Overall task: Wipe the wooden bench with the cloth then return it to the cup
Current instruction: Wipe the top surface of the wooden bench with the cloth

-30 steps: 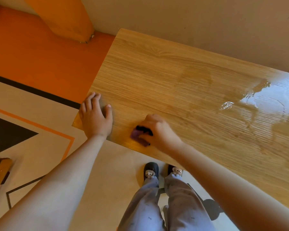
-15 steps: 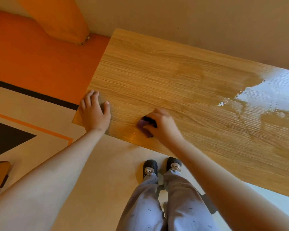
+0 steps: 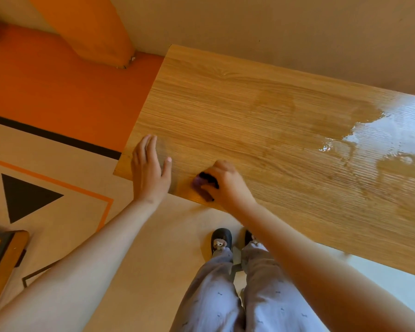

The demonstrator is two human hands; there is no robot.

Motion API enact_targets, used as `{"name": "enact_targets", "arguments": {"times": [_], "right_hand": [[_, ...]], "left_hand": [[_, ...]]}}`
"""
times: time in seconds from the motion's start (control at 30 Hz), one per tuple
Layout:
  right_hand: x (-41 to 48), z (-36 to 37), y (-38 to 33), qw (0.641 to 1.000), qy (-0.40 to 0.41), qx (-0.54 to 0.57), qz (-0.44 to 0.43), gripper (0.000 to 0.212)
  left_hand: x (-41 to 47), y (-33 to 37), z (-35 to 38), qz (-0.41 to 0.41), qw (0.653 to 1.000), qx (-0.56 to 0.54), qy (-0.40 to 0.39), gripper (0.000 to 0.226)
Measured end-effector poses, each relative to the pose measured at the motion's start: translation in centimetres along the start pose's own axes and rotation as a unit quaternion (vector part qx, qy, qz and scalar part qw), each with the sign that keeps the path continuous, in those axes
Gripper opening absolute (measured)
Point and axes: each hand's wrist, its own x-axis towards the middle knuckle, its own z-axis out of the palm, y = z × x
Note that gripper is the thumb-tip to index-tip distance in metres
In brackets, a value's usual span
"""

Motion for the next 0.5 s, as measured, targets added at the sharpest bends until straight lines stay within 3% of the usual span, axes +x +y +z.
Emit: {"name": "enact_targets", "arguments": {"times": [0.1, 0.33, 0.5], "right_hand": [[-3.5, -0.4, 0.6, 1.0, -0.013, -0.003, -0.005, 0.023], [-7.1, -5.2, 5.9, 0.972, 0.133, -0.039, 0.19, 0.02], [-6.1, -0.7, 1.4, 0.988, 0.108, 0.001, 0.112, 0.023]], "left_hand": [[-2.1, 2.0, 1.1, 0.049, 0.999, -0.017, -0.013, 0.055], [-1.8, 4.4, 4.4, 0.018, 0.999, -0.02, -0.021, 0.045], [-1.9, 4.3, 4.7, 0.031, 1.0, 0.001, 0.0, 0.043]]}}
